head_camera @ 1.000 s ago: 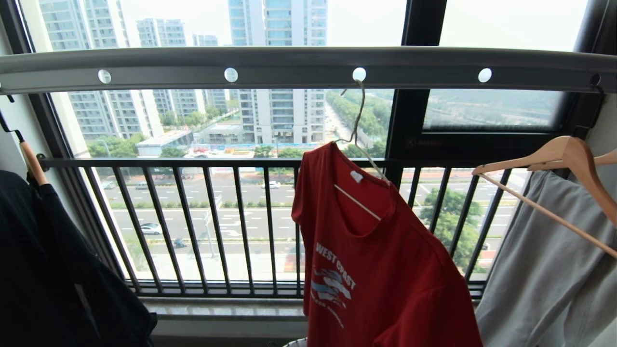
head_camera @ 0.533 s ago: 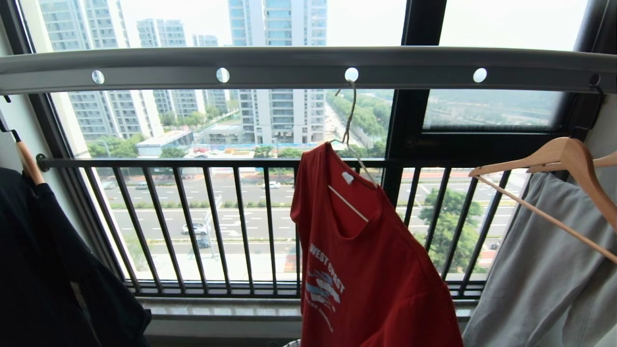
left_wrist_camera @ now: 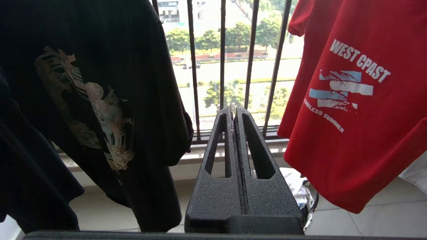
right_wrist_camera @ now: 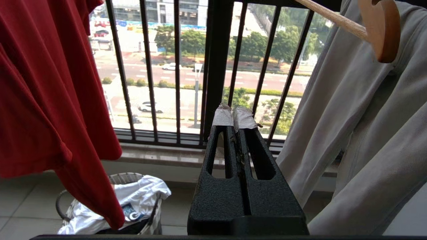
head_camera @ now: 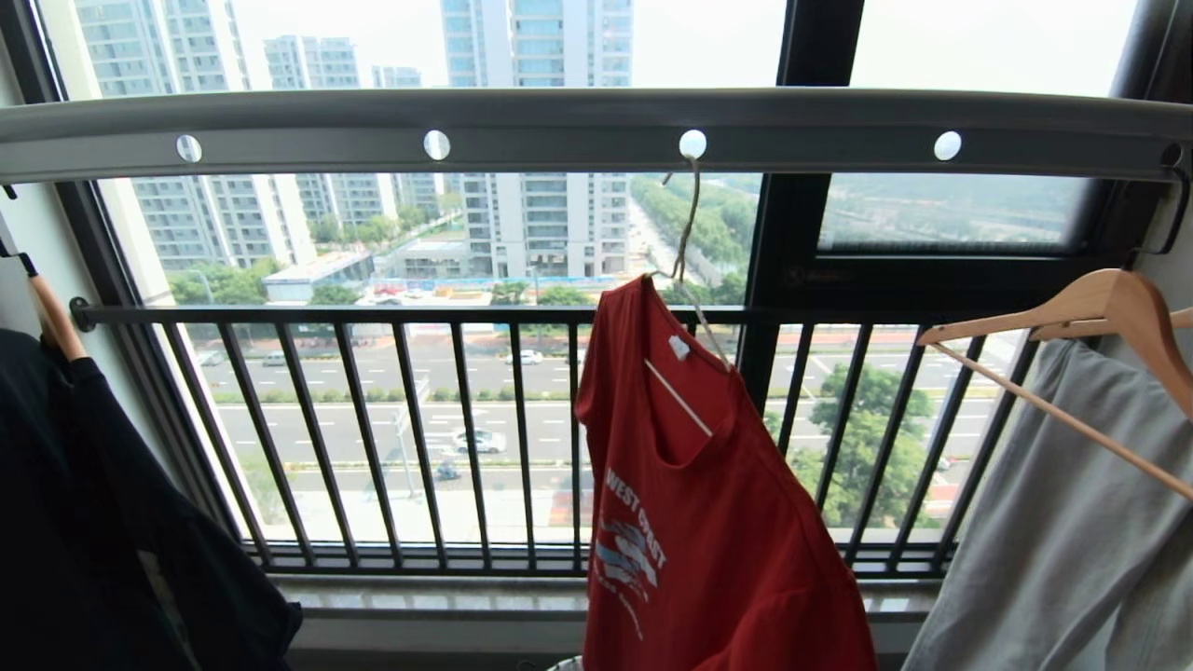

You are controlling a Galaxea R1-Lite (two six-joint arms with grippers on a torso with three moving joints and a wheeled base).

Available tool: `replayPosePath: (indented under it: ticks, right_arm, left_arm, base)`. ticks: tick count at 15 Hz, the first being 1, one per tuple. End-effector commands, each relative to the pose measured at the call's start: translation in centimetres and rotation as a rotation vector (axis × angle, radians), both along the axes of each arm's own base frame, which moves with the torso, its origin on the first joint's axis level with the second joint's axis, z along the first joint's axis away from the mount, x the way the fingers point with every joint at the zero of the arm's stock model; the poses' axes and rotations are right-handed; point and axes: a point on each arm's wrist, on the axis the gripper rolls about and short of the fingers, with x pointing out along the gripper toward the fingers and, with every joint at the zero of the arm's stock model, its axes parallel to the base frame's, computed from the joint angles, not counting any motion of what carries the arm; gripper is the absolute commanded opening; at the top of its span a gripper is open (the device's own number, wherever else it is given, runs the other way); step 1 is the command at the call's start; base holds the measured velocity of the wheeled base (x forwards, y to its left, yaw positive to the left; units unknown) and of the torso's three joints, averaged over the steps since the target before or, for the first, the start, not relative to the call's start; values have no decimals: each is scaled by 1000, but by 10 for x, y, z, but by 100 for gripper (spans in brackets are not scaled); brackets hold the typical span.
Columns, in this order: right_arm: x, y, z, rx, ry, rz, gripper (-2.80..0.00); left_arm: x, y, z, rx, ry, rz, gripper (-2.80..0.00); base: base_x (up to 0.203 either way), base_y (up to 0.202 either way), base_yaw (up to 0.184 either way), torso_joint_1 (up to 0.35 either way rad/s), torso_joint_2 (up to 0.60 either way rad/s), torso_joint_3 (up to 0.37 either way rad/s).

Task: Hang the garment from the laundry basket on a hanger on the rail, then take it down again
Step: Take the clothes off the clothes rack

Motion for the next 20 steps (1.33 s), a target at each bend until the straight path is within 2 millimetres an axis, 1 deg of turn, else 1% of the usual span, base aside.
replayPosePath:
  ticks: [1, 2, 3, 5, 8, 9, 10, 11, 13, 20]
  right_arm:
    - [19, 0, -28, -18, -39, 2, -280]
    - [24, 0, -34, -33, -73, 3, -280]
    - [25, 0, -36, -49, -77, 6, -280]
    - [24, 0, -39, -80, -37, 14, -280]
    - [24, 0, -39, -34, -40, 11, -280]
    - [24, 0, -39, 3, -41, 8, -280]
    - [24, 0, -39, 16, -41, 4, -280]
    - [24, 0, -39, 16, -42, 4, -280]
    - [24, 0, -39, 16, -41, 5, -280]
    - [24, 0, -39, 16, -41, 5, -280]
  left_arm:
    - [12, 0, -18, 15, -11, 10, -280]
    - [18, 0, -25, 34, -49, 18, -280]
    - [20, 0, -26, 48, -94, 31, -280]
    - [21, 1, -26, 48, -101, 36, -280]
    - [21, 1, -27, 42, -99, 37, -280]
    - [21, 1, -27, 23, -96, 52, -280]
    - [21, 2, -29, 16, -86, 102, -280]
    - [22, 3, -31, 15, -72, 125, -280]
    - [22, 2, -34, 23, -35, 116, -280]
    - [22, 2, -34, 20, -34, 116, -280]
  base:
    - [0, 0, 0, 0, 0, 0]
    - [0, 0, 0, 0, 0, 0]
    - [0, 0, 0, 0, 0, 0]
    - [0, 0, 0, 0, 0, 0]
    - [0, 0, 0, 0, 0, 0]
    - [0, 0, 0, 0, 0, 0]
    - [0, 0, 0, 0, 0, 0]
    - [0, 0, 0, 0, 0, 0]
    - [0, 0, 0, 0, 0, 0]
    - [0, 0, 0, 0, 0, 0]
